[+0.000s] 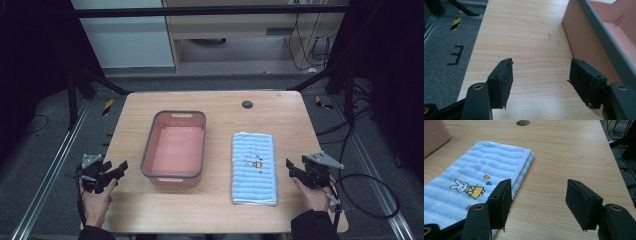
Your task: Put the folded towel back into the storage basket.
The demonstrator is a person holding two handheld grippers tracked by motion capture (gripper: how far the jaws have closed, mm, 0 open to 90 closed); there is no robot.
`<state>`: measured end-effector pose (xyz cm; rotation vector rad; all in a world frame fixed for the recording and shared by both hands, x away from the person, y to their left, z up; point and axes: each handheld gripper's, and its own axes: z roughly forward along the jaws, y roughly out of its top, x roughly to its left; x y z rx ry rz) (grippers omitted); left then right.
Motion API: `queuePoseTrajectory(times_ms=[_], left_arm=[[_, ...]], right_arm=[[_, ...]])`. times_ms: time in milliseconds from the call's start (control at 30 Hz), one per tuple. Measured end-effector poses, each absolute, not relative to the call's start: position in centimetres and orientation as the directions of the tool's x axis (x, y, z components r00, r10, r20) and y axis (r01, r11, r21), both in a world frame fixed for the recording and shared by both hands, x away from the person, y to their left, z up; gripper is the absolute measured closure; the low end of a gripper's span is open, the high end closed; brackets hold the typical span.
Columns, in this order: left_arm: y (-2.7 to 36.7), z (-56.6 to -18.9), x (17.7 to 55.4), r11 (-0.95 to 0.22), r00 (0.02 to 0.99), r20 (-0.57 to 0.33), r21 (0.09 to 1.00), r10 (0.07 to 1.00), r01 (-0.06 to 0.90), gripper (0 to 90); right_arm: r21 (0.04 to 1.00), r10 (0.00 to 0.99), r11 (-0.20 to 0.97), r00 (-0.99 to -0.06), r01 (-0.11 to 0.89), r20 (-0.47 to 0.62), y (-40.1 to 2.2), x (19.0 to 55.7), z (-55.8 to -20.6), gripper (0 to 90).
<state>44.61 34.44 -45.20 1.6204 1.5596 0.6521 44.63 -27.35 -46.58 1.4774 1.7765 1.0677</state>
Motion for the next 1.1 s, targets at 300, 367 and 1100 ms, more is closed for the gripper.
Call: queuePoseTrajectory(times_ms=[300, 367, 1100], left_arm=[[34.0, -44.0, 43.9, 0.043, 0.143, -0.145, 0.834, 0.979, 0.551, 37.8], [33.8, -43.7, 43.8, 0.036, 0.155, -0.141, 0.842, 0.978, 0.539, 37.4], [30.6, -40.6, 42.4, 0.017, 0.259, -0.154, 0.886, 0.953, 0.463, 36.0]], right_arm=[[0.890, 0.979, 0.043, -0.197, 0.453, 0.053, -27.5, 44.2, -45.8, 44.1], [0.898, 0.977, 0.062, -0.209, 0.436, 0.034, -27.1, 44.2, -45.4, 44.3], [0.910, 0.948, 0.107, -0.317, 0.400, 0.028, -25.3, 44.6, -43.0, 39.4]])
